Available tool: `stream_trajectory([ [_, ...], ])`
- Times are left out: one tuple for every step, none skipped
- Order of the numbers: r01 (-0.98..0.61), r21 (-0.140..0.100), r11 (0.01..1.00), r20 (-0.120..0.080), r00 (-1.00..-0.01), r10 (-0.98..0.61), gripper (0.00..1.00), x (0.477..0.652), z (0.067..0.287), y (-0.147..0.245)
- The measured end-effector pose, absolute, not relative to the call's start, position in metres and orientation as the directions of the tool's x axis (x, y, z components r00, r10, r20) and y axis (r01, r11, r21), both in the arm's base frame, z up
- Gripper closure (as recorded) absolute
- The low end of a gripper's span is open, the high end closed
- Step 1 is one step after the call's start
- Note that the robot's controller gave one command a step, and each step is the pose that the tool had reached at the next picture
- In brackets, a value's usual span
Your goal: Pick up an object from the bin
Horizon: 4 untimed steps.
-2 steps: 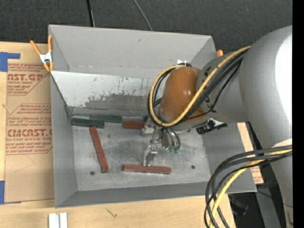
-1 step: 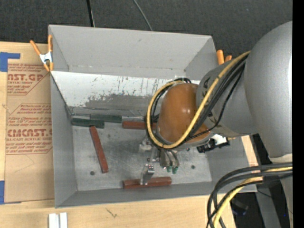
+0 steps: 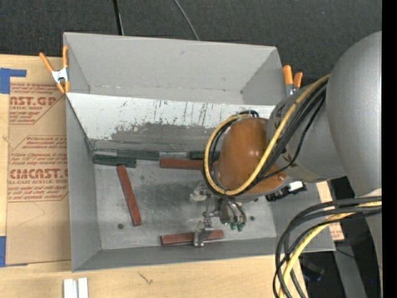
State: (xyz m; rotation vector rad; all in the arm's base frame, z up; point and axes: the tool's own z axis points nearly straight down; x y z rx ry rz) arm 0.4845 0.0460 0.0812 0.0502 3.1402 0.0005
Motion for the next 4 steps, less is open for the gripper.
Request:
stream_trajectory([
  [-0.047,-0.002,0.999,-0.008,-0.999,-0.047,1.00,0.4865,0.0747,0.0503],
  [-0.047,-0.002,0.999,-0.008,-0.999,-0.047,1.00,0.4865,0.0747,0.0503],
  [-0.047,-0.002,0.999,-0.008,-0.999,-0.047,1.00,0.4865,0.0746,0.0503],
  [-0.047,-0.002,0.999,-0.008,-0.999,-0.047,1.00,0.4865,0.0746,0.0503],
])
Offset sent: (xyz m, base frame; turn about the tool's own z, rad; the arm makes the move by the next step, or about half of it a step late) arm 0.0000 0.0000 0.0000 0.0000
